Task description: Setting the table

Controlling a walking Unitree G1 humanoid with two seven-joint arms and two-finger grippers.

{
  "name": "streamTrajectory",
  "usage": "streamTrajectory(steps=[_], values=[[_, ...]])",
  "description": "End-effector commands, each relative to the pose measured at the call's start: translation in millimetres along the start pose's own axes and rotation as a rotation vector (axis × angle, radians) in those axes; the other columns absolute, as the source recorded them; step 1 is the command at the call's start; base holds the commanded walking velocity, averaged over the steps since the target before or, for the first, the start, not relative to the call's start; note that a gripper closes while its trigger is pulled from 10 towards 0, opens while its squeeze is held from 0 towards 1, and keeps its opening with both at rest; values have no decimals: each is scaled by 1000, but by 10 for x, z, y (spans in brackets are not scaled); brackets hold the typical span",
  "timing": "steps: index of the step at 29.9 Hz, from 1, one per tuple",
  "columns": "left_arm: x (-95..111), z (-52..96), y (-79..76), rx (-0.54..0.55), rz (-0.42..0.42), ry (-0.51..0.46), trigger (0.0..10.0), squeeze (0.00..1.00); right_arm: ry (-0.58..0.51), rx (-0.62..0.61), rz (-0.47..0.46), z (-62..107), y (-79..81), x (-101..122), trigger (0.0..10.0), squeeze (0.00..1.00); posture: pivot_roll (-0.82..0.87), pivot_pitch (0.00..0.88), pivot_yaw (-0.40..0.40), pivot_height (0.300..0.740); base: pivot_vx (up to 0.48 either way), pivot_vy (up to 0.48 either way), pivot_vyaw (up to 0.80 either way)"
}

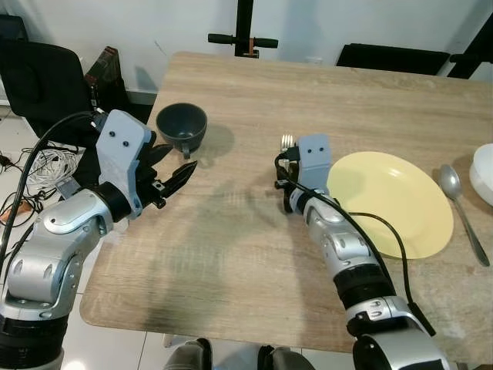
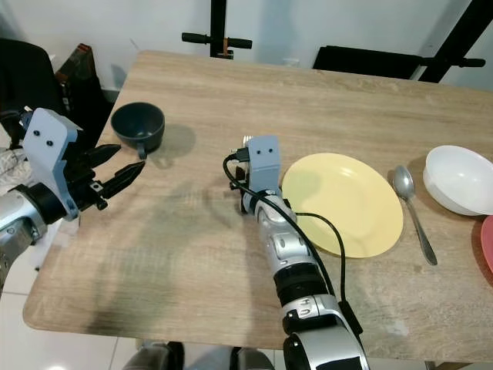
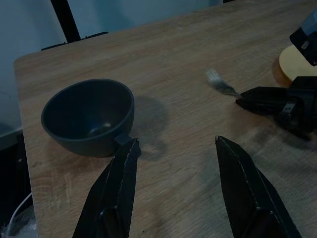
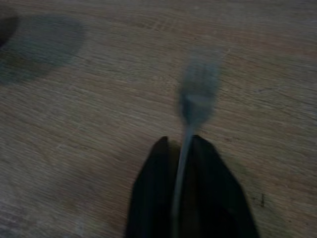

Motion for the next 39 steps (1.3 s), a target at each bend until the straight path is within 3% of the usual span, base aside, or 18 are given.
streamTrajectory(steps=[1, 8, 14, 15, 16, 19, 21, 25, 28, 30, 35, 36, 39], values=[[-32, -10, -10, -3, 6, 11, 10000, 4, 162, -58, -18, 75, -162, -415, 0, 0, 84, 134, 30, 740, 0, 0, 0], [-31, -25, 2, 3, 4, 9, 10000, 0, 139, -61, -48, 86, -164, -359, 0, 0, 81, 128, 31, 740, 0, 0, 0], [-33, -39, -2, 7, 5, 7, 10000, 4, 7, -29, -127, 109, -100, -103, 0, 0, 79, 125, 30, 740, 0, 0, 0], [-34, -48, -7, 11, 7, 6, 10000, 4, -74, -16, -159, 141, -71, 61, 4471, 0, 75, 121, 31, 740, 0, 0, 0], [-29, -62, -12, 14, 9, 2, 10000, 8, -203, 20, -225, 225, -14, 327, 10000, 0, 68, 115, 35, 740, 0, 0, 0], [-16, -92, -18, 14, 17, -9, 10000, 4, -419, 70, -344, 475, 37, 763, 10000, 0, 52, 108, 41, 740, 0, 0, 0], [-16, -92, -18, 14, 17, -9, 10000, 4, -419, 70, -344, 475, 37, 763, 10000, 0, 52, 108, 41, 740, 0, 0, 0], [19, -148, -32, 6, 35, -32, 10000, 4, -525, 73, -445, 728, 26, 965, 10000, 0, 24, 91, 50, 740, 0, 0, 0], [28, -176, -56, 3, 41, -39, 10000, 8, -507, 75, -418, 772, 31, 896, 10000, 0, 16, 86, 51, 740, 0, 0, 0], [46, -201, -88, 20, 55, -58, 10000, 12, -494, 24, -313, 827, -55, 733, 10000, 0, 1, 78, 57, 740, 0, 0, 0], [45, -191, -71, 67, 76, -61, 10000, 20, -494, 6, -295, 888, -91, 677, 10000, 0, -12, 76, 65, 740, 0, 0, 0], [-24, -171, -27, 172, 95, -27, 10000, 12, -492, -28, -277, 957, -174, 633, 10000, 0, -29, 74, 77, 740, 0, 0, 0], [-133, -150, -51, 252, 98, 24, 10000, 20, -504, -90, -250, 1022, -333, 639, 10000, 0, -36, 66, 80, 740, 0, 0, 0]])
Point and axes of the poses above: a point about 5 cm out from each wrist's last joint towards the gripper, its own z axis pointing back from the gripper into the wrist, its own x axis along the axis of the wrist's last joint, y = z × x, the point moved 3 cm from there along -z, pointing out of the wrist towards the gripper, and after that the axes turned 12 degrees about -z, right-handed, at the moved point
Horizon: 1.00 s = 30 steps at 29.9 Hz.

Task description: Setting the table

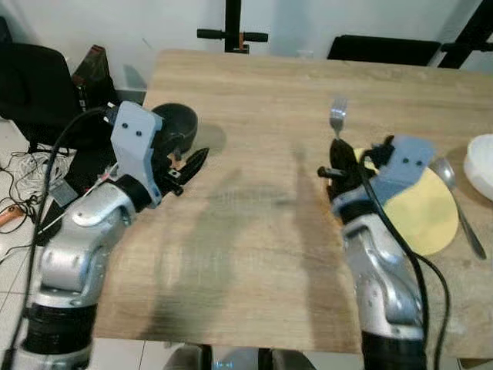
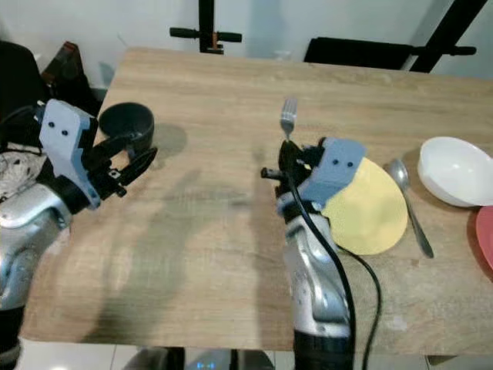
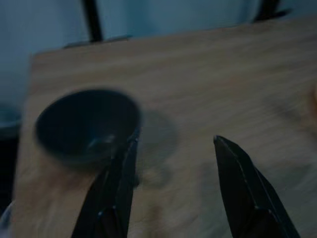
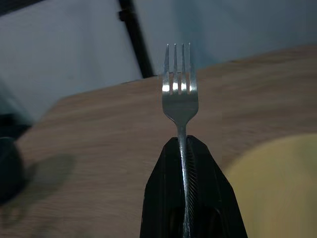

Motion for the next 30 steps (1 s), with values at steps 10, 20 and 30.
streamTrajectory(steps=[10, 20, 30], values=[[-136, 17, -47, 73, -26, 45, 10000, 31, -46, -50, 101, -18, -201, 148, 10000, 0, -43, 47, 72, 740, -24, 0, 0], [-131, 19, -44, 97, -21, 44, 10000, 35, -32, -59, 112, -11, -228, 119, 10000, 0, -44, 48, 71, 740, -364, 0, 0], [-124, -4, -22, 105, -21, 41, 10000, 35, -26, -62, 114, -13, -243, 106, 10000, 0, -45, 51, 71, 740, -409, 0, 0]])
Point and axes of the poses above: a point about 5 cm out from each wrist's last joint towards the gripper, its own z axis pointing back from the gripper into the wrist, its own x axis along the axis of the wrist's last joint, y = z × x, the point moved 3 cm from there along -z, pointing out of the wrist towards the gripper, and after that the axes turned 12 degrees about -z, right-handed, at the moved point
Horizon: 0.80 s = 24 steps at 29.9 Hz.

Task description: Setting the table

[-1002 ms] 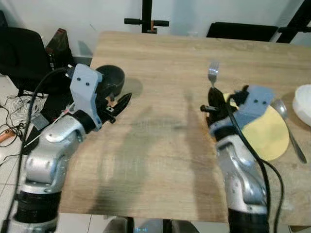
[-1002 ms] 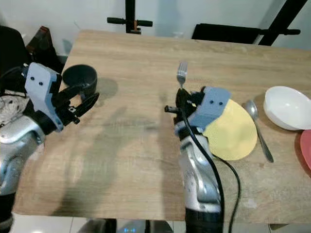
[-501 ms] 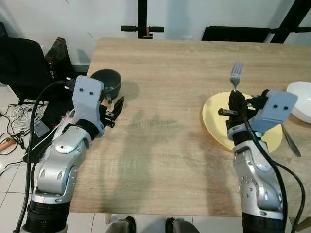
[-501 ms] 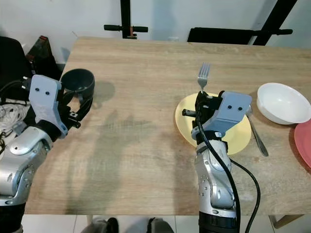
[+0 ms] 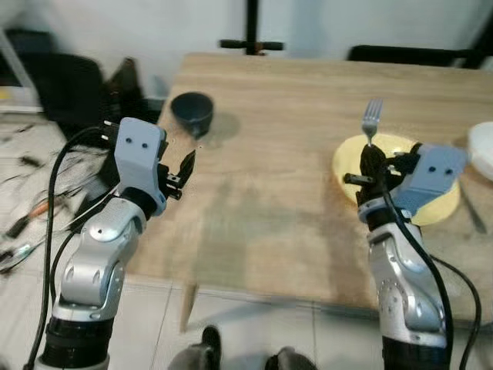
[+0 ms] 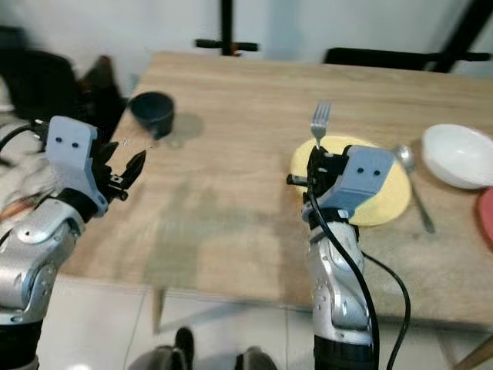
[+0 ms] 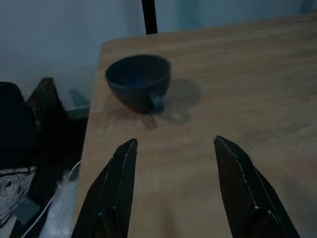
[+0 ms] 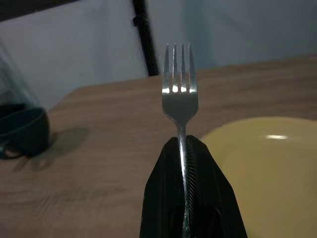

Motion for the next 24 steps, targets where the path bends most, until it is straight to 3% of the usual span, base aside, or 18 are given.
streamTrajectory(steps=[1, 24], values=[[-15, 1, 4, 0, -11, 6, 10000, 35, -5, -18, 2, 18, -46, 6, 10000, 0, -46, 53, 73, 740, -409, 0, 0], [-8, -21, -33, -12, -5, 1, 10000, 35, 3, -29, 12, 30, -72, -18, 10000, 0, -54, 57, 76, 740, -409, 0, 0]])
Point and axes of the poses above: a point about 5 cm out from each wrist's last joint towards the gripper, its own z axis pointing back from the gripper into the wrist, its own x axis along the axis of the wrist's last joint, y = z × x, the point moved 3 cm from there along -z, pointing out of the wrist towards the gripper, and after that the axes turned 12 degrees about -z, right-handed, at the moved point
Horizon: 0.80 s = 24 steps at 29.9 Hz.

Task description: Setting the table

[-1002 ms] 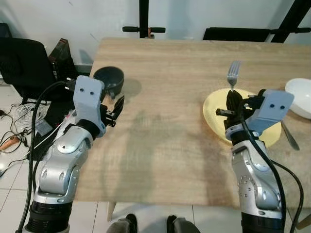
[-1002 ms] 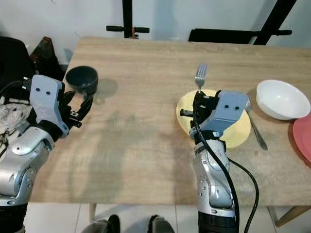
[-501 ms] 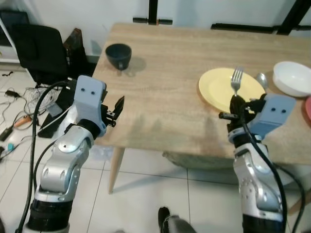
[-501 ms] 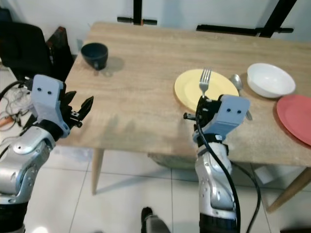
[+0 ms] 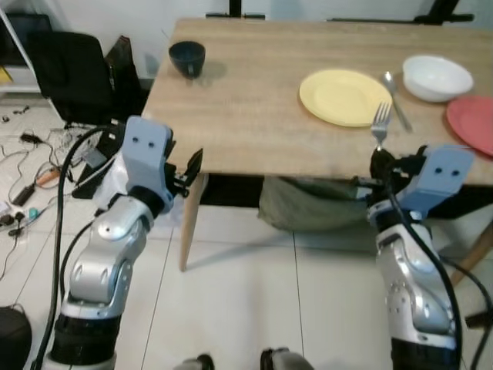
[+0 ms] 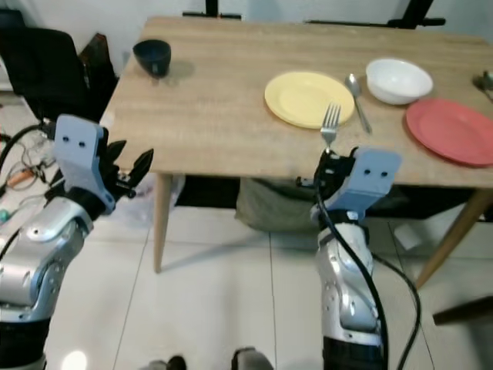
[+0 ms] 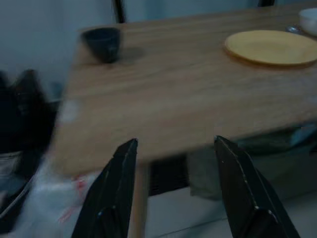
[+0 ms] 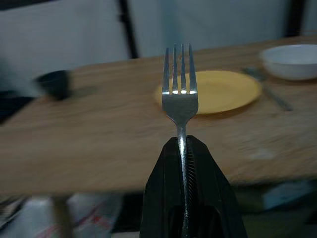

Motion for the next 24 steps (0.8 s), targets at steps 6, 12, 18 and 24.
streamTrajectory(steps=[6, 12, 18, 24], values=[[-55, 3, -17, -2, 4, 20, 10000, 35, 4, -5, 11, 14, -22, -8, 10000, 0, -58, 57, 76, 740, -409, 0, 0], [-54, -2, -29, -6, 4, 19, 10000, 35, 5, -7, 13, 20, -31, -13, 10000, 0, -58, 57, 76, 740, -411, 0, 0], [-52, -8, -43, -10, 5, 18, 10000, 35, 8, -10, 16, 27, -35, -22, 10000, 0, -58, 57, 76, 740, -409, 0, 0], [-53, -9, -48, -11, 6, 17, 10000, 35, 9, -10, 17, 29, -38, -22, 10000, 0, -63, 58, 79, 740, -407, 0, 0]])
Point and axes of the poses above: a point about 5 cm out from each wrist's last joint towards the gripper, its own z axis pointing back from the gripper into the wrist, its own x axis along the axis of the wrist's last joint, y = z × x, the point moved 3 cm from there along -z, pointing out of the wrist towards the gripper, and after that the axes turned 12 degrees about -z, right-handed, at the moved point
